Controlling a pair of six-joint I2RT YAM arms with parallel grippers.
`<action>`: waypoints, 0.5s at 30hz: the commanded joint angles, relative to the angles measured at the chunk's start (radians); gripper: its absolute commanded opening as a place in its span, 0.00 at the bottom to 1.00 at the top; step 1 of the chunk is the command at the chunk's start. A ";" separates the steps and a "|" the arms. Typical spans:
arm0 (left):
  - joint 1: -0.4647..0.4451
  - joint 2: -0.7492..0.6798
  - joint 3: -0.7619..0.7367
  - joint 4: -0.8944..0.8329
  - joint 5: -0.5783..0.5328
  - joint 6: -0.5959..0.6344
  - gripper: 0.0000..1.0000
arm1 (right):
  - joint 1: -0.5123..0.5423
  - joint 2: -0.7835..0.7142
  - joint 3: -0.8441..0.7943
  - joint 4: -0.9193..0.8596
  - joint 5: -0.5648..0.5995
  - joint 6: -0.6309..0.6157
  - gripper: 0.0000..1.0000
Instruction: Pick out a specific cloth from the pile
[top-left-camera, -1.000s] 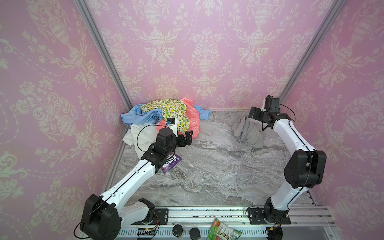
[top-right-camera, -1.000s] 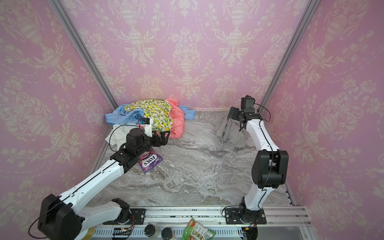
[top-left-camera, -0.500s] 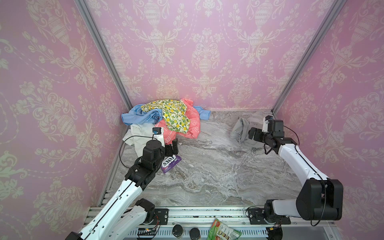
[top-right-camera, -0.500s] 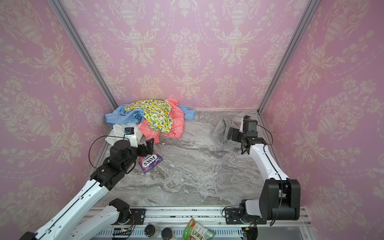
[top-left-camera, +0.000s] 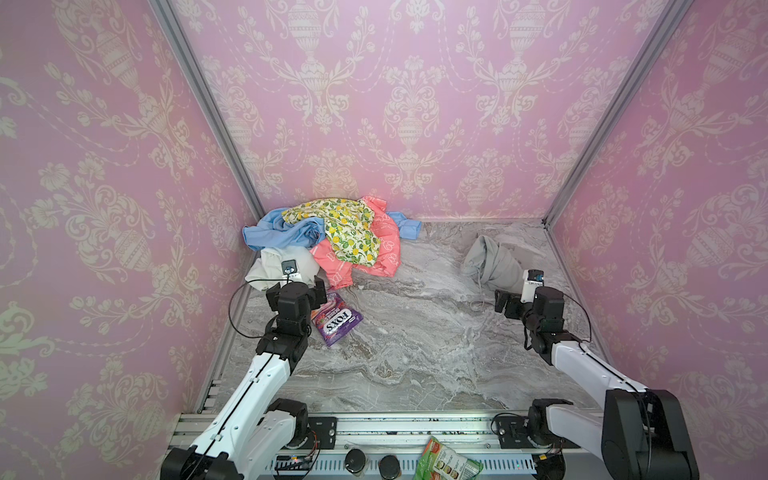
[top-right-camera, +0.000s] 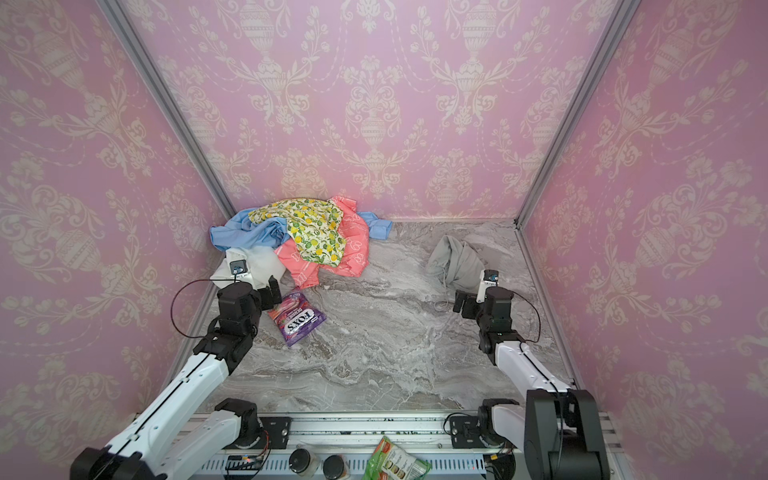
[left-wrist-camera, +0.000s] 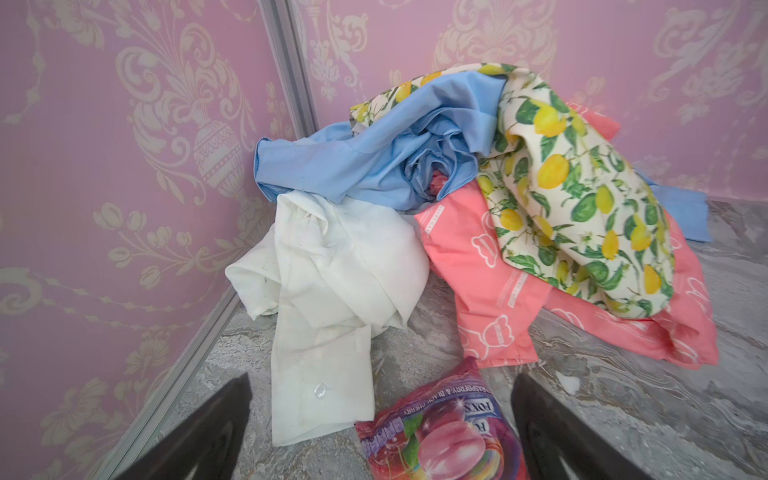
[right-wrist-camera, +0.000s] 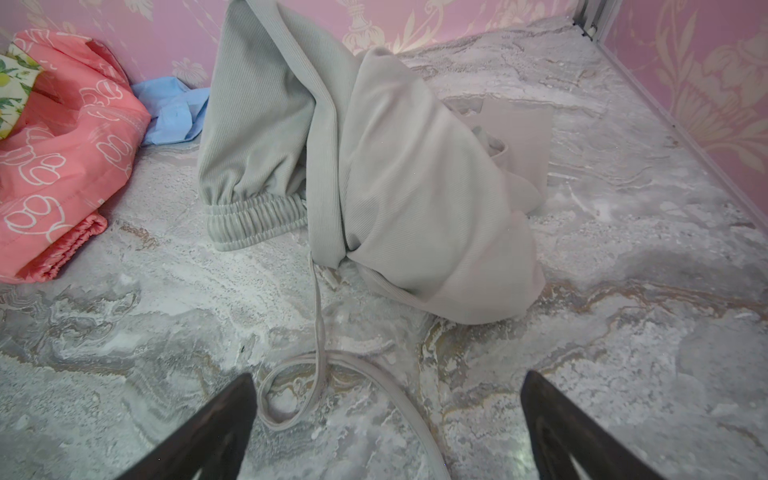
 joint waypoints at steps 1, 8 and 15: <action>0.104 0.129 -0.040 0.114 0.171 0.005 0.99 | 0.008 0.054 -0.050 0.256 0.029 -0.032 1.00; 0.187 0.380 -0.163 0.507 0.311 0.095 0.99 | 0.017 0.156 -0.065 0.410 0.034 -0.046 1.00; 0.200 0.523 -0.190 0.773 0.414 0.074 0.99 | 0.056 0.234 -0.081 0.532 0.069 -0.119 1.00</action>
